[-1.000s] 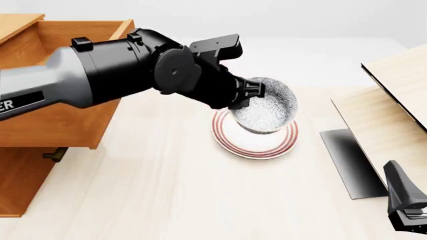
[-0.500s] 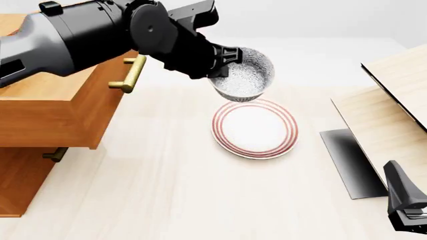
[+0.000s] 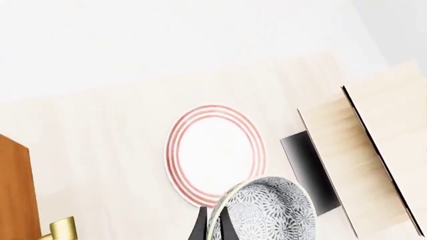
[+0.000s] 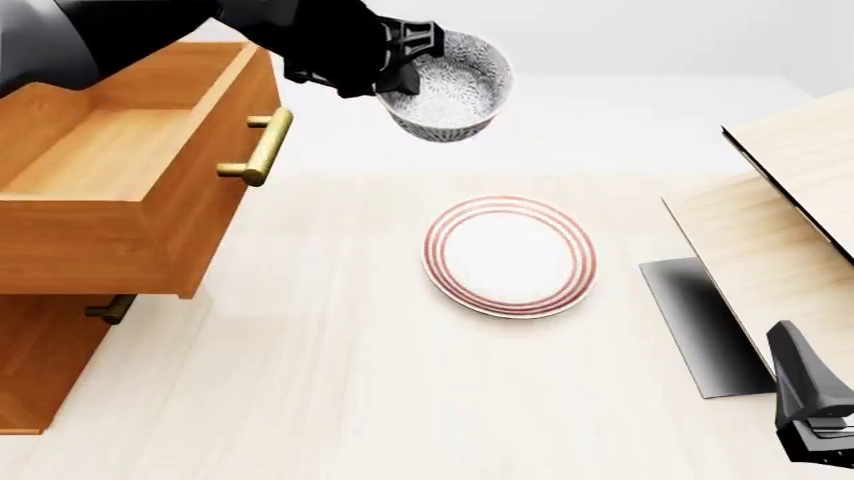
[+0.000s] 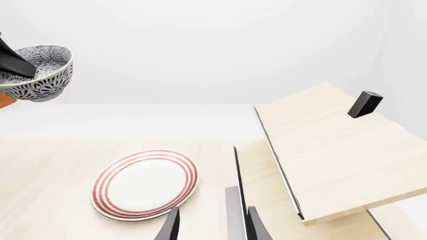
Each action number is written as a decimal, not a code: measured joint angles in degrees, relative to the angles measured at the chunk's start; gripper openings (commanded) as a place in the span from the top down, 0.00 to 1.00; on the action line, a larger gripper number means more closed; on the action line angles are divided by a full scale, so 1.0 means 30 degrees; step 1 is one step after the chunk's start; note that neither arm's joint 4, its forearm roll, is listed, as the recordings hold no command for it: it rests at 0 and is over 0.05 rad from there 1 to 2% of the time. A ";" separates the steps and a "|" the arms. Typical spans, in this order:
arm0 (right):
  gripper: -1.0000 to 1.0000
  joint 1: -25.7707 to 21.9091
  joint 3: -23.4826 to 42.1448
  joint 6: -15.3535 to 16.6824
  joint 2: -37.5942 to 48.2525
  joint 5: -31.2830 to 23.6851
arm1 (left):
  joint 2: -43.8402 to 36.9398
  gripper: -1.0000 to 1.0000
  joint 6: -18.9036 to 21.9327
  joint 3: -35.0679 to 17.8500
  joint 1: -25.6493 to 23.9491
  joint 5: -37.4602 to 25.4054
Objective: Open the top drawer of the cabinet and put the bowl in it.
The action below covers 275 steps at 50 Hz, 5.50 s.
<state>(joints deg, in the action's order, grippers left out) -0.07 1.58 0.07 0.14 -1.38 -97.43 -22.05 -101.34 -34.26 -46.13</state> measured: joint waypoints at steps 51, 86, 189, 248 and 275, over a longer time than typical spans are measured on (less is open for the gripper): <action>0.00 0.0000 0.0000 0.0001 0.0000 0.0000 | 0.1037 1.00 -0.0600 -0.2432 0.3166 -0.1534; 0.00 0.0000 0.0000 0.0001 0.0000 0.0000 | 0.3374 1.00 -0.1771 0.0098 0.5257 -0.0787; 0.00 0.0001 0.0000 0.0001 0.0000 -0.0001 | 0.9707 1.00 -0.4515 0.9162 1.2649 0.2345; 0.00 -0.0001 0.0000 0.0000 0.0000 0.0000 | 0.6057 1.00 -0.5685 1.0788 1.3680 0.6253; 0.00 0.0001 0.0000 0.0001 0.0000 -0.0001 | 0.4924 1.00 -0.5574 1.1251 1.4138 0.6963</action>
<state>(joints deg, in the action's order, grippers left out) -0.07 1.58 0.08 0.14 -1.38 -82.66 -38.78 -67.59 8.16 -25.24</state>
